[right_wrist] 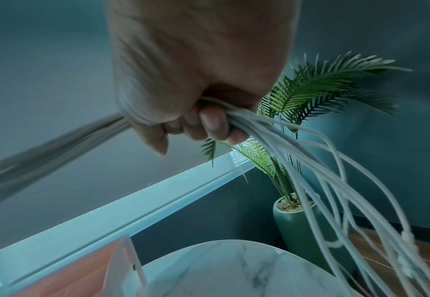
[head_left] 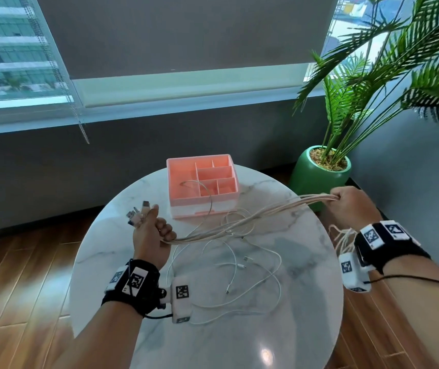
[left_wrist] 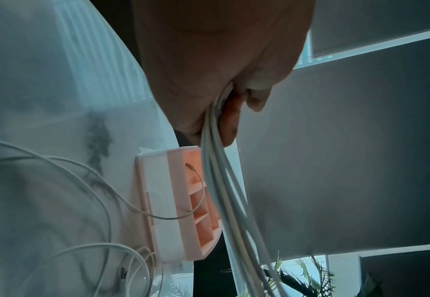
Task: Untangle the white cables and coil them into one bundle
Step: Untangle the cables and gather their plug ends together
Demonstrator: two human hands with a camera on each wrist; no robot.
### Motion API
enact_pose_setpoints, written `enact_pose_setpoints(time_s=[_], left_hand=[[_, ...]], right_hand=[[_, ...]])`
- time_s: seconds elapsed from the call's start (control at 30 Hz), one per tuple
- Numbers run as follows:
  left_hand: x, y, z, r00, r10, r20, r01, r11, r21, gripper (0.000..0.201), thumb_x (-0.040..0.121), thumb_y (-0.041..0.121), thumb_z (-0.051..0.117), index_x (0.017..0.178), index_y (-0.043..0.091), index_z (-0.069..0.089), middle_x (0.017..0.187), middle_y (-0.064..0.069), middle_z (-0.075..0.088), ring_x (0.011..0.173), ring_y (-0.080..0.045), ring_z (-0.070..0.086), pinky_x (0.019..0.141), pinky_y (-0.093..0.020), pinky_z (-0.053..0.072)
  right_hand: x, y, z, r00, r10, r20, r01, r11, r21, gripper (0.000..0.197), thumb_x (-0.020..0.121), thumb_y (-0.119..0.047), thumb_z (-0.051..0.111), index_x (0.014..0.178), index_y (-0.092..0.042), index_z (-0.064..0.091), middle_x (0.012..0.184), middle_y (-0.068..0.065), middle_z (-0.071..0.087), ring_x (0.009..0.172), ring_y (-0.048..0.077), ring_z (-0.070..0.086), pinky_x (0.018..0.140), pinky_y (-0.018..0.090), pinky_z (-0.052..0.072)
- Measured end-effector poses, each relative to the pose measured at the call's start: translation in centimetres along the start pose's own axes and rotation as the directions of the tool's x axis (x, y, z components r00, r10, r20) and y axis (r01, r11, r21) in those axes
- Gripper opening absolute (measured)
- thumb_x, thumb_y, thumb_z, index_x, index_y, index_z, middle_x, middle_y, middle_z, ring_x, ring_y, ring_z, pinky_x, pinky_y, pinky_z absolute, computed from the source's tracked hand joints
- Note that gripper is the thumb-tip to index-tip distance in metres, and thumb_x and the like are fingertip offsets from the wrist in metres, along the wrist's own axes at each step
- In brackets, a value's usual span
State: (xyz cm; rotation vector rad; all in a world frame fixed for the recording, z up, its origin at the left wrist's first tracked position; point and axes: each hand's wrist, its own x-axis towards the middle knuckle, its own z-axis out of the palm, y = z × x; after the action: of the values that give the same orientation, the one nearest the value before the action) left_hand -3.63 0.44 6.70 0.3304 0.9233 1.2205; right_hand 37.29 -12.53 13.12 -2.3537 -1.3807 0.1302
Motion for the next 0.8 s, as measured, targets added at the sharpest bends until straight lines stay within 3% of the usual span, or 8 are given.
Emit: enact_pose_setpoints(time_s=[0.13,0.27,0.43,0.5,0.57,0.67,0.73,0.8], left_hand=[[0.0,1.0,-0.5,0.998,0.030,-0.057,-0.032,0.999,-0.028,0.038,0.101,0.028,0.057,0.071,0.024,0.033,0.054,0.006,0.028,0.042,-0.009,0.024,0.036,-0.020,0.021],[0.1,1.8,-1.5,0.996,0.063,-0.069,-0.062,0.998,0.010,0.036,0.103,0.033,0.053,0.074,0.026,0.033,0.054,0.006,0.029,0.040,-0.007,0.021,0.036,-0.018,0.016],[0.0,2.4,-2.2,0.994,0.078,-0.080,-0.075,0.997,0.036,0.035,0.104,0.038,0.050,0.076,0.027,0.032,0.053,0.008,0.027,0.040,-0.007,0.020,0.036,-0.018,0.015],[0.1,2.5,-2.5,0.992,0.093,-0.086,-0.089,0.995,0.042,0.031,0.104,0.038,0.050,0.077,0.029,0.036,0.054,0.008,0.025,0.041,-0.007,0.019,0.037,-0.018,0.014],[0.1,2.5,-2.6,0.991,0.104,-0.081,-0.100,0.994,0.049,0.029,0.104,0.039,0.050,0.079,0.030,0.039,0.054,0.008,0.024,0.041,-0.007,0.019,0.038,-0.017,0.014],[-0.1,2.0,-2.0,0.992,0.097,-0.080,-0.094,0.995,0.044,0.038,0.104,0.039,0.050,0.073,0.028,0.031,0.053,0.008,0.024,0.040,-0.007,0.018,0.037,-0.016,0.013],[-0.4,1.4,-1.3,0.994,0.082,-0.070,-0.080,0.996,0.037,0.042,0.104,0.039,0.049,0.070,0.027,0.028,0.053,0.007,0.024,0.039,-0.007,0.018,0.036,-0.016,0.013],[-0.8,0.5,-0.5,0.996,0.058,-0.062,-0.057,0.998,0.021,0.041,0.104,0.038,0.049,0.070,0.026,0.029,0.051,0.008,0.025,0.038,-0.007,0.018,0.036,-0.016,0.013]], right_hand=[[-0.8,-0.8,2.3,0.983,-0.011,0.185,0.019,0.999,-0.042,0.047,0.098,-0.037,0.056,0.054,-0.020,0.048,0.054,0.001,0.052,0.056,0.023,0.050,0.050,0.030,0.031],[-3.2,1.0,7.6,0.909,0.063,0.413,-0.027,0.995,-0.092,0.047,0.098,-0.045,0.051,0.058,-0.021,0.045,0.060,-0.002,0.050,0.063,0.025,0.052,0.051,0.030,0.031],[-5.2,3.0,13.2,0.845,0.062,0.532,0.013,0.991,-0.136,0.053,0.095,-0.060,0.047,0.063,-0.018,0.052,0.063,0.000,0.057,0.066,0.023,0.057,0.061,0.037,0.042],[-5.1,2.4,13.7,0.830,0.103,0.549,-0.007,0.985,-0.174,0.050,0.090,-0.060,0.053,0.066,-0.017,0.054,0.068,0.002,0.061,0.072,0.026,0.061,0.068,0.038,0.048],[-4.6,0.3,13.4,0.801,0.104,0.590,0.010,0.982,-0.187,0.042,0.073,-0.060,0.060,0.071,-0.018,0.056,0.074,0.001,0.063,0.079,0.027,0.064,0.071,0.037,0.051],[-4.6,-6.2,12.4,0.742,-0.092,0.664,0.206,0.974,-0.095,0.039,0.066,-0.054,0.068,0.092,-0.025,0.062,0.094,-0.002,0.068,0.090,0.023,0.065,0.081,0.037,0.053],[-5.8,-12.2,12.3,0.704,-0.267,0.658,0.334,0.942,0.025,0.063,0.069,-0.055,0.075,0.124,-0.029,0.057,0.121,-0.002,0.065,0.109,0.023,0.062,0.095,0.038,0.050],[-7.6,-18.0,13.1,0.671,-0.403,0.622,0.424,0.897,0.124,0.079,0.069,-0.057,0.078,0.136,-0.029,0.046,0.133,-0.004,0.059,0.118,0.020,0.057,0.100,0.037,0.046]])
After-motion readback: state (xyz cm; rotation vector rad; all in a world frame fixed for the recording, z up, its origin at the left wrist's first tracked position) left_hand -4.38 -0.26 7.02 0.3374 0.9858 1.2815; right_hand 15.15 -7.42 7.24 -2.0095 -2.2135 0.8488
